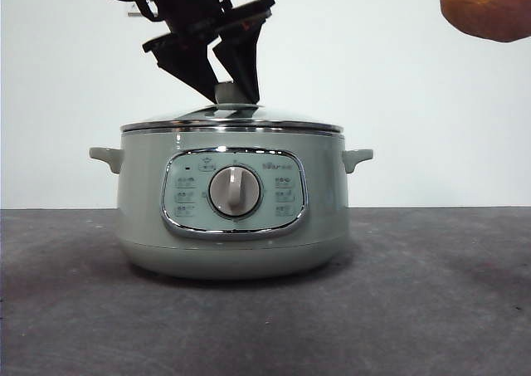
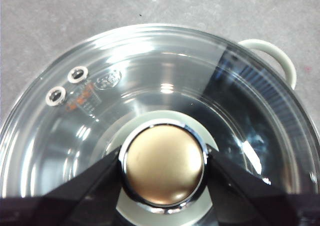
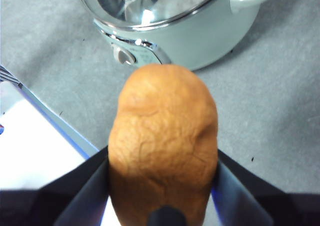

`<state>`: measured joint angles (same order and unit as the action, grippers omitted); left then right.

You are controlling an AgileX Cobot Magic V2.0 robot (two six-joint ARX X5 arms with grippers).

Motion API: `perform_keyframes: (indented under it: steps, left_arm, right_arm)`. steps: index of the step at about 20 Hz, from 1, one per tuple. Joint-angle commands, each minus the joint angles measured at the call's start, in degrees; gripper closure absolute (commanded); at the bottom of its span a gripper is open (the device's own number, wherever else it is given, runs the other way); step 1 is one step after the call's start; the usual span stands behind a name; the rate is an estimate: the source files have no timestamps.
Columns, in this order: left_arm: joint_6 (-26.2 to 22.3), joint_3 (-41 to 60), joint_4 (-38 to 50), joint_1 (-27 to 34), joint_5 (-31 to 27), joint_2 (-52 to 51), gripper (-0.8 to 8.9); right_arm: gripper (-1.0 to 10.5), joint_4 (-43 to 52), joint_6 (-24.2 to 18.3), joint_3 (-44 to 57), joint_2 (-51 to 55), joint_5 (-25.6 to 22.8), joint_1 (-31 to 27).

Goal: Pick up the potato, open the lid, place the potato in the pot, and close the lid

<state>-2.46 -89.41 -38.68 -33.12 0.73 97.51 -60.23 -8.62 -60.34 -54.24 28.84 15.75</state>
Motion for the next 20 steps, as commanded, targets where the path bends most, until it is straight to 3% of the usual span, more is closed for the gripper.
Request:
perform_keyframes:
  steps: [1,6,15,20]
  left_arm:
    - [-1.0,-1.5,1.0,0.0,-0.8,-4.5,8.22]
    - [-1.3,-1.5,-1.0,0.8,-0.9,-10.3,8.22]
    - [-3.8,-1.5,-12.5,4.8,-1.0,-16.6,8.22]
    - [-3.8,-1.5,-16.5,6.4,-1.0,-22.5,8.22]
  right_arm:
    - [9.5,2.3,-1.0,-0.2,0.2,0.8,0.0]
    - [9.5,8.6,0.1,-0.2,0.5,2.7,0.0]
    - [9.5,19.3,3.0,-0.2,-0.1,8.3,0.1]
    - [9.5,28.7,7.7,-0.2,-5.7,8.5,3.5]
